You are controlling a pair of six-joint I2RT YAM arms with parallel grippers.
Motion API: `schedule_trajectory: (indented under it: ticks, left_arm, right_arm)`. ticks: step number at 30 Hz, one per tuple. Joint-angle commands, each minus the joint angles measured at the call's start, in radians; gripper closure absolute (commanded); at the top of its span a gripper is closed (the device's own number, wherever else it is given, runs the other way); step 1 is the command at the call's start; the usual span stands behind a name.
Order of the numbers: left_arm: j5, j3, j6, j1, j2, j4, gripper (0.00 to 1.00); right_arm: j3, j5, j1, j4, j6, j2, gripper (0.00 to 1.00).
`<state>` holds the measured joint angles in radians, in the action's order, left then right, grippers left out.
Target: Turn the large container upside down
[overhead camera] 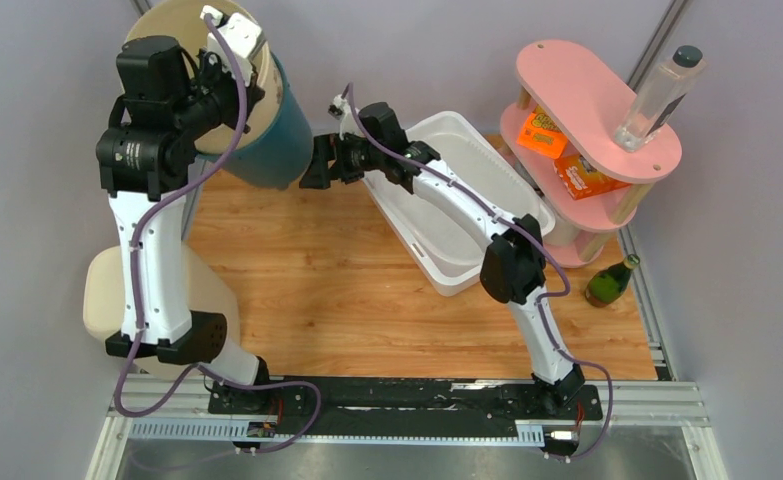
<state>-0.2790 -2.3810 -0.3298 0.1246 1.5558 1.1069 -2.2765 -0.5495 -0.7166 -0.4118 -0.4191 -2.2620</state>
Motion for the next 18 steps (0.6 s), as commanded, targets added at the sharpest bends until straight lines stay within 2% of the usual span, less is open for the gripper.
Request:
schedule_trajectory:
  ticks: [1, 4, 9, 13, 18]
  left_arm:
    - [-0.004, 0.024, -0.125, 0.004, -0.082, -0.264, 1.0]
    - [-0.005, 0.062, -0.121, 0.004, -0.094, -0.262, 1.0]
    - [-0.011, 0.158, -0.132, 0.003, -0.118, -0.262, 1.0]
    - [-0.016, 0.231, -0.141, 0.003, -0.138, -0.281, 1.0]
    - [-0.009, 0.25, -0.128, 0.004, -0.149, -0.324, 1.0]
  right_arm:
    - [-0.022, 0.024, 0.007, -0.044, 0.044, -0.016, 0.0]
    - [-0.025, -0.002, 0.015, -0.045, 0.079, -0.004, 0.0]
    - [-0.021, -0.195, 0.037, -0.059, 0.254, 0.054, 0.0]
    - [-0.001, -0.22, 0.062, -0.066, 0.267, 0.102, 0.0]
    - [0.016, -0.224, 0.067, -0.071, 0.276, 0.122, 0.0]
